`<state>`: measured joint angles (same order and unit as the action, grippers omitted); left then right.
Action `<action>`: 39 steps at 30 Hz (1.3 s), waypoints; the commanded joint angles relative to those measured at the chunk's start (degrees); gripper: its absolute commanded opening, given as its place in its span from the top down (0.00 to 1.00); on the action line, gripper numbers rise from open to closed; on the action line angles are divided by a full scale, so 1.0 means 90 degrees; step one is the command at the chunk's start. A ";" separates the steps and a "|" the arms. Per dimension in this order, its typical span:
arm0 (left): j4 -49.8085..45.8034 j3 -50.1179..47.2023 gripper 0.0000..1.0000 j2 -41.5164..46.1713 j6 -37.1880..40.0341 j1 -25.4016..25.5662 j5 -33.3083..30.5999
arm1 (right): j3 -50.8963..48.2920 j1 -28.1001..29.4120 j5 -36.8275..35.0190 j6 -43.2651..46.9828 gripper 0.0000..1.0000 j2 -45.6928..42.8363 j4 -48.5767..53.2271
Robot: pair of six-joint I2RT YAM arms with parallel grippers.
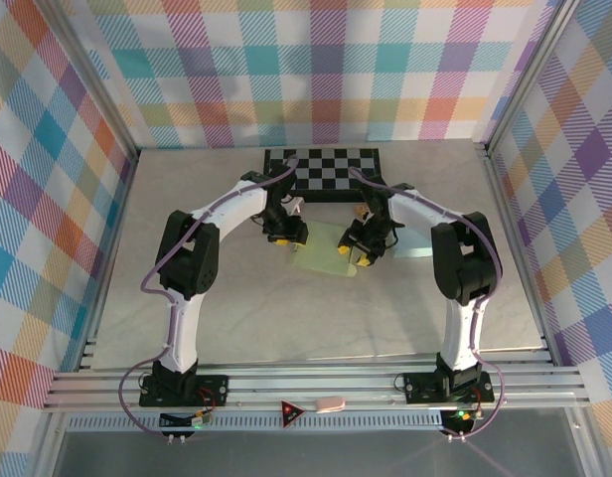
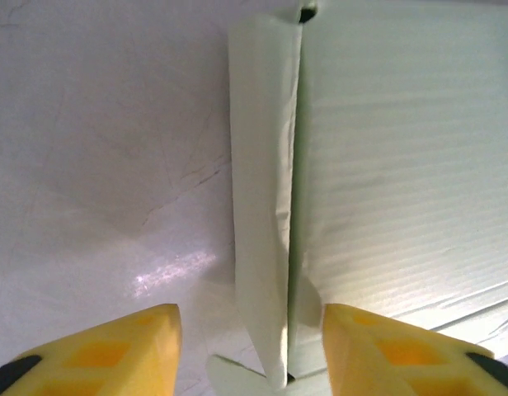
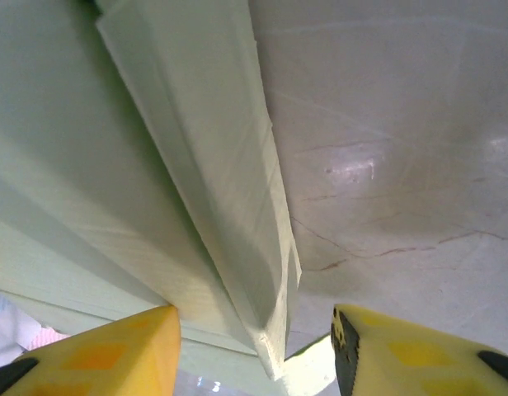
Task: Fold the paper box
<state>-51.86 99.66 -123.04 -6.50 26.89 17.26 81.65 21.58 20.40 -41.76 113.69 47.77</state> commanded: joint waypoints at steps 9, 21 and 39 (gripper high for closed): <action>0.0751 -0.0538 0.65 0.0320 -0.0333 -0.0097 0.0419 | 0.0236 -0.0300 0.0299 0.0749 0.59 0.0105 0.0017; 0.0998 -0.0890 0.79 0.0386 -0.0313 -0.0156 0.0524 | -0.0126 -0.0778 0.1250 0.1332 0.33 -0.0194 -0.0943; 0.1358 -0.1682 0.81 0.0602 -0.0401 -0.0469 0.0648 | -0.1100 -0.0797 0.2282 0.1487 0.27 -0.0158 -0.2603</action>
<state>-37.80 87.31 -117.75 -9.63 23.70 25.45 73.65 14.31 36.36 -28.25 113.86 29.80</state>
